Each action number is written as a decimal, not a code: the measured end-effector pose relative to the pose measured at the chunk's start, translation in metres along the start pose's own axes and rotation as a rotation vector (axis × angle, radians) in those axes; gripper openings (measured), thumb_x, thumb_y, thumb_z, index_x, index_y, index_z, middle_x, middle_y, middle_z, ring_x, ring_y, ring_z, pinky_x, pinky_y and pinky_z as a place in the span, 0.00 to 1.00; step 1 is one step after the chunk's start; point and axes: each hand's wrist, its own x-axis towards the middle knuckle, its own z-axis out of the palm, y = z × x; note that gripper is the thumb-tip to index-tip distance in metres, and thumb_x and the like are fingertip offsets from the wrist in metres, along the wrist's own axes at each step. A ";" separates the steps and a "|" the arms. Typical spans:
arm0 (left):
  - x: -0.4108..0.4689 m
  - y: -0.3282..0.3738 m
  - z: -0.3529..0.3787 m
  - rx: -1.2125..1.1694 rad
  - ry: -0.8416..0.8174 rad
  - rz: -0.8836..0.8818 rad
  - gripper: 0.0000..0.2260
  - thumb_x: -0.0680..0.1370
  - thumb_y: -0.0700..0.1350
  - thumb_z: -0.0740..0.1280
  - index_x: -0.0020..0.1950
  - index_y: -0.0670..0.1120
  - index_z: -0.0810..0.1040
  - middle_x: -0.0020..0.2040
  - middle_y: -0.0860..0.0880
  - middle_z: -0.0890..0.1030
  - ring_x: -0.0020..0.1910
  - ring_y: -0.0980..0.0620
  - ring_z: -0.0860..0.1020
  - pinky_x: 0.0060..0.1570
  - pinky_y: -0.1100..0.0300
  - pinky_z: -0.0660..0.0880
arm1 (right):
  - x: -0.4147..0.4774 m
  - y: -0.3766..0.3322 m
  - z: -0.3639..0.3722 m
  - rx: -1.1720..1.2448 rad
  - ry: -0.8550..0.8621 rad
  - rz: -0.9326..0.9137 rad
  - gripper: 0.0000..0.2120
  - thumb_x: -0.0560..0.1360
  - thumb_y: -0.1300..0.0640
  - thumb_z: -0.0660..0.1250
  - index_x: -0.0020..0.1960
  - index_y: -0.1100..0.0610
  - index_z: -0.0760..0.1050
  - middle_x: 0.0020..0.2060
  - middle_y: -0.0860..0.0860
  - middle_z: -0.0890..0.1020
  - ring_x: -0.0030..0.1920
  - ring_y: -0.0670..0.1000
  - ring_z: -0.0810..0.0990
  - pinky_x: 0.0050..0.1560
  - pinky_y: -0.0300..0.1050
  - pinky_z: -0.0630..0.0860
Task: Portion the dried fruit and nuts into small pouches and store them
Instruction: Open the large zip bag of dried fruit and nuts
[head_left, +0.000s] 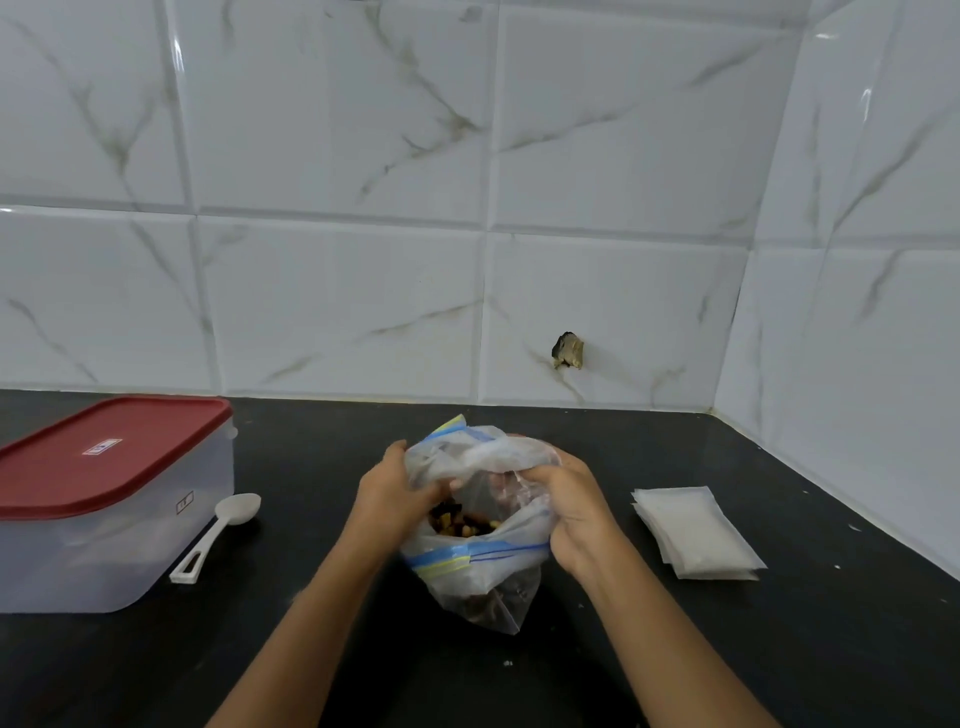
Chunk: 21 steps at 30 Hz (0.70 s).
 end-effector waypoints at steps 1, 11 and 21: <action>0.000 -0.001 0.001 0.022 0.037 0.004 0.18 0.74 0.47 0.69 0.62 0.43 0.73 0.53 0.46 0.77 0.49 0.50 0.76 0.40 0.67 0.71 | 0.000 0.000 0.000 0.007 0.004 0.014 0.13 0.72 0.70 0.61 0.41 0.56 0.81 0.32 0.52 0.83 0.34 0.49 0.81 0.38 0.42 0.77; -0.011 0.014 -0.002 -0.705 0.037 0.087 0.12 0.75 0.36 0.65 0.56 0.48 0.78 0.49 0.48 0.82 0.47 0.51 0.80 0.44 0.60 0.76 | 0.001 0.002 0.001 -0.148 -0.032 -0.111 0.14 0.77 0.64 0.58 0.57 0.51 0.76 0.49 0.48 0.81 0.50 0.48 0.80 0.49 0.41 0.78; -0.005 0.007 -0.009 -0.692 -0.123 -0.409 0.11 0.71 0.44 0.63 0.47 0.41 0.79 0.40 0.41 0.81 0.38 0.42 0.77 0.47 0.51 0.75 | 0.004 0.008 -0.005 -0.393 -0.125 -0.199 0.05 0.76 0.57 0.66 0.47 0.47 0.76 0.47 0.47 0.77 0.45 0.44 0.77 0.45 0.34 0.74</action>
